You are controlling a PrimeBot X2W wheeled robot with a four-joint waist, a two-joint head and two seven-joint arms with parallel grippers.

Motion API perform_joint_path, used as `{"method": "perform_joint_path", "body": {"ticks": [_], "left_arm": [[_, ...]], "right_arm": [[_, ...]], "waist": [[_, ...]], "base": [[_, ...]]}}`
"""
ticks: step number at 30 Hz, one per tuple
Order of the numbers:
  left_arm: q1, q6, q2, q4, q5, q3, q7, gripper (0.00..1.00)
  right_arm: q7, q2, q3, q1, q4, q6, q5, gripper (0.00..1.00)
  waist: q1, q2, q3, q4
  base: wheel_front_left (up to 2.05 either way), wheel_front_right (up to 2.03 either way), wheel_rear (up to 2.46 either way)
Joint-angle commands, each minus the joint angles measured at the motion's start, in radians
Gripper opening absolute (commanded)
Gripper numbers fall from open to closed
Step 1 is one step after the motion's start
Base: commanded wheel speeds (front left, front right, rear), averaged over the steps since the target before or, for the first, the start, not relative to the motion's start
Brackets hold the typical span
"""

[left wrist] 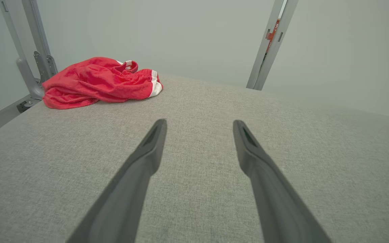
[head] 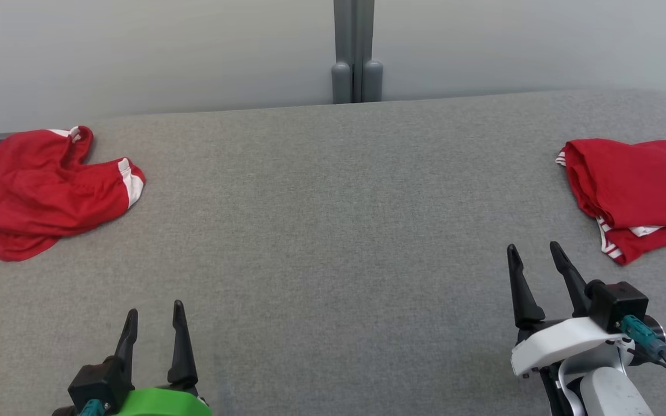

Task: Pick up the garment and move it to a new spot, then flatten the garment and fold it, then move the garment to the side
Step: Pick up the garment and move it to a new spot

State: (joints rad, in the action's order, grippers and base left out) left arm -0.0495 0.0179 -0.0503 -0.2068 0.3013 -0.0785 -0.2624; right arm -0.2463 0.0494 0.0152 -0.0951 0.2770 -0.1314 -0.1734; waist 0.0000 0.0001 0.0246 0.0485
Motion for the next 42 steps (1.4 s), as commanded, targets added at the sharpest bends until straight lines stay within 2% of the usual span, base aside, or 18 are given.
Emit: {"method": "perform_joint_path", "body": {"ticks": [1,7,16,22,30,36,39,42], "left_arm": [[0.019,-0.001,-0.001,-0.002,-0.001,-0.001,-0.003,1.00],[0.027,-0.002,-0.001,0.004,-0.013,0.004,-0.003,1.00],[0.011,-0.007,-0.004,0.010,-0.025,0.026,-0.003,1.00],[-0.006,-0.009,-0.005,0.012,-0.028,0.031,-0.003,1.00],[-0.028,-0.001,-0.003,0.040,-0.011,0.052,-0.002,1.00],[0.002,-0.003,-0.007,0.047,-0.001,0.087,-0.002,1.00],[0.045,-0.009,-0.034,0.060,-0.012,0.107,-0.002,1.00],[0.121,-0.016,-0.086,0.076,-0.039,0.119,0.001,1.00]], "right_arm": [[0.001,0.002,-0.001,0.008,-0.007,0.002,0.000,1.00],[-0.004,0.003,0.006,0.004,-0.021,0.002,-0.006,1.00],[-0.009,0.003,0.025,0.005,-0.007,0.002,-0.017,1.00],[-0.012,0.003,0.042,0.006,0.009,0.002,-0.021,1.00],[-0.009,0.003,0.080,-0.027,0.026,0.002,-0.012,1.00],[-0.003,0.003,0.068,-0.043,0.002,0.002,0.016,1.00],[0.012,0.003,0.057,-0.057,-0.026,0.002,0.043,1.00],[0.035,0.003,0.045,-0.083,-0.071,0.002,0.081,1.00]], "waist": [[0.0000,-0.0001,0.007,0.032],[0.0000,-0.0001,0.018,0.154],[0.0000,-0.0001,0.013,0.378],[0.0000,-0.0001,0.006,0.473],[0.0000,-0.0001,0.027,0.490],[0.0000,-0.0001,0.060,0.474],[0.0000,-0.0001,0.098,0.442],[0.0000,-0.0001,0.147,0.401]], "base": [[0.00,0.00,0.00],[0.00,0.00,0.00],[0.00,0.00,0.00],[0.00,0.00,0.00],[0.00,0.00,0.00],[0.00,0.00,0.00],[0.00,0.00,0.00],[0.00,0.00,0.00]]}}
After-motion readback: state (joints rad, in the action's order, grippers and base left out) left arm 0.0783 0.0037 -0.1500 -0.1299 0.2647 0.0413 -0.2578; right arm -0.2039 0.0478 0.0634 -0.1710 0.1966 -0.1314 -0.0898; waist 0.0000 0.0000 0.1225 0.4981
